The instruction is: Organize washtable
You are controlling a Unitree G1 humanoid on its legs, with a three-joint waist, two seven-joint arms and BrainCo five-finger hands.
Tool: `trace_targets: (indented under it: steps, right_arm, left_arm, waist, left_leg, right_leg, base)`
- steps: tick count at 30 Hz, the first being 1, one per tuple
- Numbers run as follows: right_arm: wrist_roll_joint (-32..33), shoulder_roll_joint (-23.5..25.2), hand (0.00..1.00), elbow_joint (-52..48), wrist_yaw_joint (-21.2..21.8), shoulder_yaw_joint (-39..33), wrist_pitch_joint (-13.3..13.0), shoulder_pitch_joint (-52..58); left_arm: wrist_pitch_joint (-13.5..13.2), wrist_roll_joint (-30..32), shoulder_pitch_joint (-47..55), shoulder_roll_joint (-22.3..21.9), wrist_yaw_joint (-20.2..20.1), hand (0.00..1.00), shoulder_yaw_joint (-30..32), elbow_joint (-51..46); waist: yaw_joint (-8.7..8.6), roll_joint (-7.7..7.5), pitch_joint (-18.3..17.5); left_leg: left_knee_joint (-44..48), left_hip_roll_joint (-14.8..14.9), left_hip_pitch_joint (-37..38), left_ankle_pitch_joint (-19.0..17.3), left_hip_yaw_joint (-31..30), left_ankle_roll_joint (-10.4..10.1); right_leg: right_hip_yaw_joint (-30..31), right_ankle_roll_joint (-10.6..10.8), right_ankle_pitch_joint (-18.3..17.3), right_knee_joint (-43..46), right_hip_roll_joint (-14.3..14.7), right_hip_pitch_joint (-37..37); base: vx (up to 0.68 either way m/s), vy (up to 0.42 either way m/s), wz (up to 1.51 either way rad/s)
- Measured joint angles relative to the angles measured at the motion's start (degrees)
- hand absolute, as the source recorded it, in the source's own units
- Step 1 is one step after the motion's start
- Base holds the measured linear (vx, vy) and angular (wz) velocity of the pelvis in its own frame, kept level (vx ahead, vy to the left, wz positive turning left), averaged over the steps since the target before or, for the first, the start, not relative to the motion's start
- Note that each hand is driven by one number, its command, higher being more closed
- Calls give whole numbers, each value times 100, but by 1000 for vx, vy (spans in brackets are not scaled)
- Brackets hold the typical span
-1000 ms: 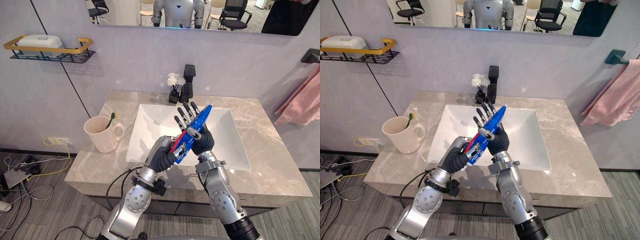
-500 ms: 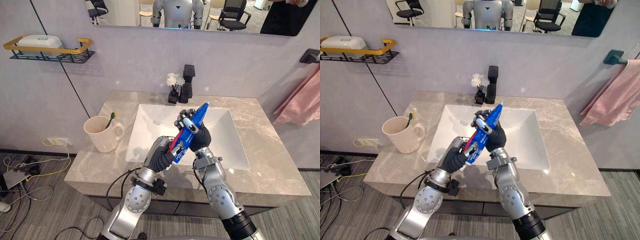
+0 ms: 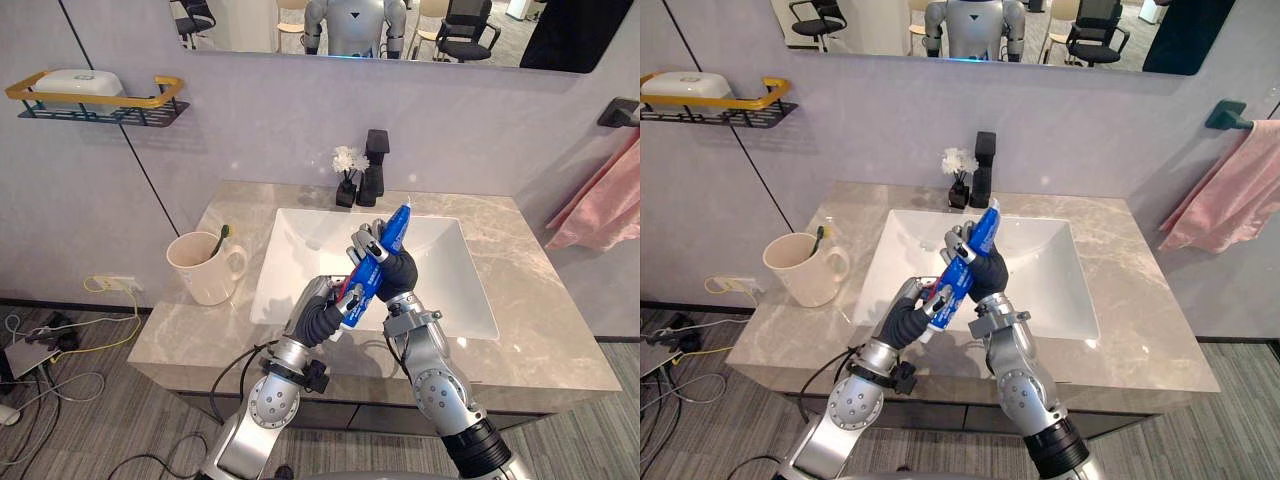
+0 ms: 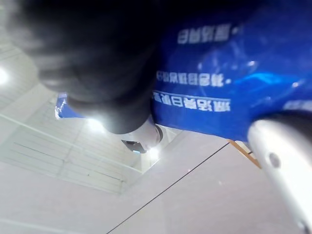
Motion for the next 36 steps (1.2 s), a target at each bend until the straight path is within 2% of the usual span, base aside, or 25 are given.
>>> trace_targets:
  steps: [13,19,22,28,32,36]
  right_arm:
    - [-616,14,100,-54,3,-467,-9,2]
    - [-937,72,100,-319,9,-604,-14,51]
    - [-985,179,100,-379,3,-826,-128,128]
    - [-1063,235,100,-479,-19,-1155,-195,542]
    - [-1063,242,100,-479,-42,-1453,-219,582]
    - [-1061,246,100,-479,-62,-1603,-231,583]
  left_arm:
    - [-71,-125,484,-142,515,0,1043,-1249]
    - [-134,-164,808,-371,654,0,1675,-1742]
    - [-139,-334,1028,-653,792,0,2193,-1769]
    - [-109,-766,1412,-1143,1020,0,3255,-1644]
    - [-76,-1146,1569,-1391,1062,0,3934,-868]
    - [145,-1397,1682,-1454,1059,0,4334,-7]
  waist:
    - [130,1,0]
    - [138,3,0]
    - [157,7,-2]
    - [218,11,-2]
    - [315,40,-12]
    - [357,40,-14]
  left_leg:
    - [0,-13,-22,-1,-50,0]
    - [-1,-26,-53,-1,-122,-1]
    - [-3,-31,-80,-2,-155,-2]
    - [-8,-44,-149,-2,-234,-2]
    - [-17,-45,-186,-2,-235,-3]
    - [-43,-45,-208,-2,-232,-3]
  right_leg:
    - [-54,0,0,-25,-7,18]
    - [-173,0,0,-83,-10,78]
    - [-201,0,-1,-100,-10,80]
    - [-303,0,-2,-135,-13,73]
    - [-319,0,-2,-133,-15,42]
    - [-314,0,-2,-123,-17,8]
  base:
    - [0,0,2]
    - [-9,-7,9]
    - [-21,-14,5]
    - [-13,-18,8]
    - [-11,-8,2]
    - [-35,-15,-1]
